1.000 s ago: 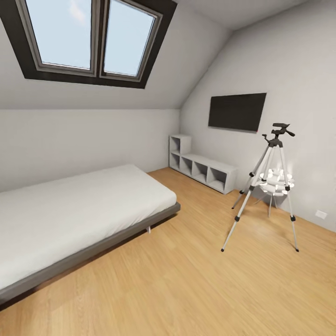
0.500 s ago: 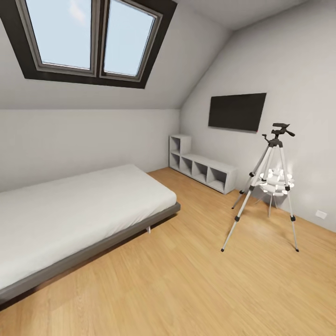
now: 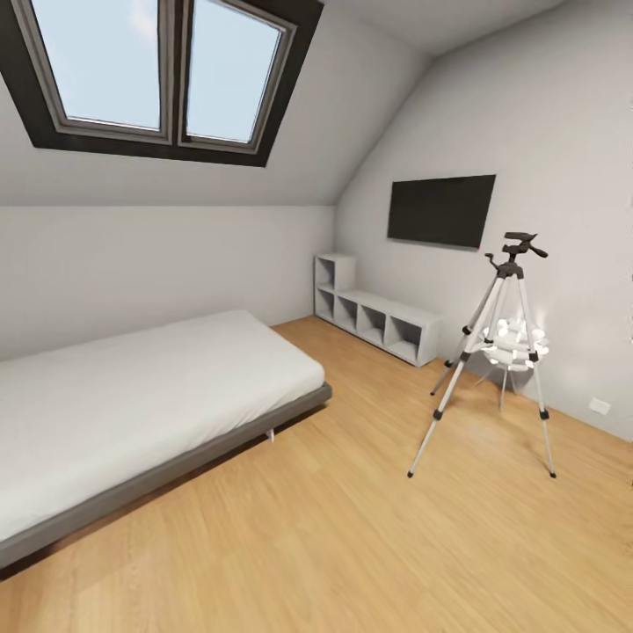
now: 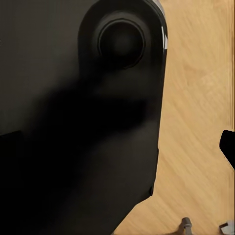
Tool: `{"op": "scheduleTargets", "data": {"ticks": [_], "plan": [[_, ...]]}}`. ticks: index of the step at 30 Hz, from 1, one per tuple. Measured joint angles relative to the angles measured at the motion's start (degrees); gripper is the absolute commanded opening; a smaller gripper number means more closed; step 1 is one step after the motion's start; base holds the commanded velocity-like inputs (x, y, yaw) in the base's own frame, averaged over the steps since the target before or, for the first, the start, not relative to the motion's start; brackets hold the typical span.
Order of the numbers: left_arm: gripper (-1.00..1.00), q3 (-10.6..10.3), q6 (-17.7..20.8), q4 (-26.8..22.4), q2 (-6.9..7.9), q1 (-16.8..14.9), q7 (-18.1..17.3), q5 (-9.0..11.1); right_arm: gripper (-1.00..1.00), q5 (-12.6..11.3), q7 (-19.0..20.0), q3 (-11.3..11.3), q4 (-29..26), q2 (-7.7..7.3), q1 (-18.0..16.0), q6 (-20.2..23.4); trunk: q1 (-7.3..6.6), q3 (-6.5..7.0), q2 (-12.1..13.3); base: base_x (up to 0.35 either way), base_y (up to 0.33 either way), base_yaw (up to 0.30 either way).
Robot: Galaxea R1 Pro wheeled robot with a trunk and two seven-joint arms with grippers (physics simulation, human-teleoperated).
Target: Attach the digital camera to the camera tripod in the bedroom.
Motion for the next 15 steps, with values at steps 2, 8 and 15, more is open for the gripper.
{"op": "scheduleTargets", "data": {"ticks": [2,8,15], "plan": [[1.00,-0.01,0.00,0.00,0.02,-0.02,0.00,0.00,1.00,0.00,-0.01,0.00,0.02,0.04,0.00,0.01,0.00,0.00,0.00,0.091,-0.261,0.000],[1.00,-0.01,0.00,0.00,0.03,0.03,0.00,-0.01,1.00,0.00,-0.01,0.03,0.02,0.30,0.03,0.02,0.00,0.00,0.00,0.092,-0.264,0.000],[1.00,-0.02,0.00,0.00,-0.03,0.02,0.01,-0.01,1.00,0.00,0.05,0.00,0.03,0.41,0.02,0.09,0.00,0.00,0.00,0.072,-0.270,0.000]]}}
